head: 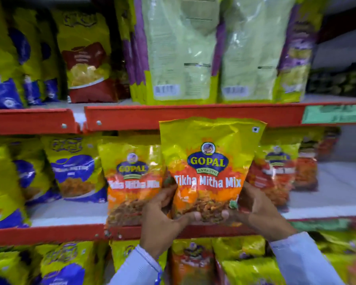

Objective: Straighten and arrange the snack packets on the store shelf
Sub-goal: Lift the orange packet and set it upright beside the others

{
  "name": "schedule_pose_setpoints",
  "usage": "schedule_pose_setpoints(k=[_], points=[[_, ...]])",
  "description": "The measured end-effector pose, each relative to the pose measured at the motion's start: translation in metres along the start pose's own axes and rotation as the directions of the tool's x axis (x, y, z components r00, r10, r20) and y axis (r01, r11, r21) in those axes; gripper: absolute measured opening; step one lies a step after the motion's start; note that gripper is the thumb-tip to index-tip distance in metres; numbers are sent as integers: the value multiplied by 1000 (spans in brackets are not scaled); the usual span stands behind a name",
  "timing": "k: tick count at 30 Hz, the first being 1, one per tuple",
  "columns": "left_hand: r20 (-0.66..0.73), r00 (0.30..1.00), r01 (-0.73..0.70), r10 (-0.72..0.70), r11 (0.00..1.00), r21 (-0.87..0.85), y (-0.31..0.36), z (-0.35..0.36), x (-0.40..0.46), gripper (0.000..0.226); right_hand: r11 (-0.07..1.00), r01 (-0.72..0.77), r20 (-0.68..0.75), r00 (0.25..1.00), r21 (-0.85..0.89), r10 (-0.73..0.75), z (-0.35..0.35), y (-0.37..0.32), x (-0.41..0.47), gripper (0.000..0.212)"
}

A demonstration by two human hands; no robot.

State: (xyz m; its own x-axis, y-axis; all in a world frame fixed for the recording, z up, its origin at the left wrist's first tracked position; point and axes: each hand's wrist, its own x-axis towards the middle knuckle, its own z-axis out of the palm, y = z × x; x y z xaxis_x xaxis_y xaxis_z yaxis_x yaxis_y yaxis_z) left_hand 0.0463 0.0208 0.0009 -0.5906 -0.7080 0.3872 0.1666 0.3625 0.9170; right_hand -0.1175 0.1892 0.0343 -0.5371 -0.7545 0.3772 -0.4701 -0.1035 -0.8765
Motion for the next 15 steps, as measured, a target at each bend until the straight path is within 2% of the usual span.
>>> schedule_pose_setpoints(k=[5,9,11,13,15], points=[[20,997,79,-79,997,13,-20,46,19,70,997,-75,50,996,12,74,-29,37,23,52],[0,988,153,-154,979,139,-33,58,22,61,990,-135,69,988,-34,137,-31,66,33,43],[-9,986,164,-165,971,173,-32,59,21,68,989,-147,61,987,-31,149,-31,75,31,46],[-59,994,100,-87,954,283,-21,59,20,91,993,-121,30,992,-8,121,-32,73,27,61],[-112,984,-79,142,893,443,-2,58,23,99,998,-22,-128,992,-65,14,-33,57,27,70]])
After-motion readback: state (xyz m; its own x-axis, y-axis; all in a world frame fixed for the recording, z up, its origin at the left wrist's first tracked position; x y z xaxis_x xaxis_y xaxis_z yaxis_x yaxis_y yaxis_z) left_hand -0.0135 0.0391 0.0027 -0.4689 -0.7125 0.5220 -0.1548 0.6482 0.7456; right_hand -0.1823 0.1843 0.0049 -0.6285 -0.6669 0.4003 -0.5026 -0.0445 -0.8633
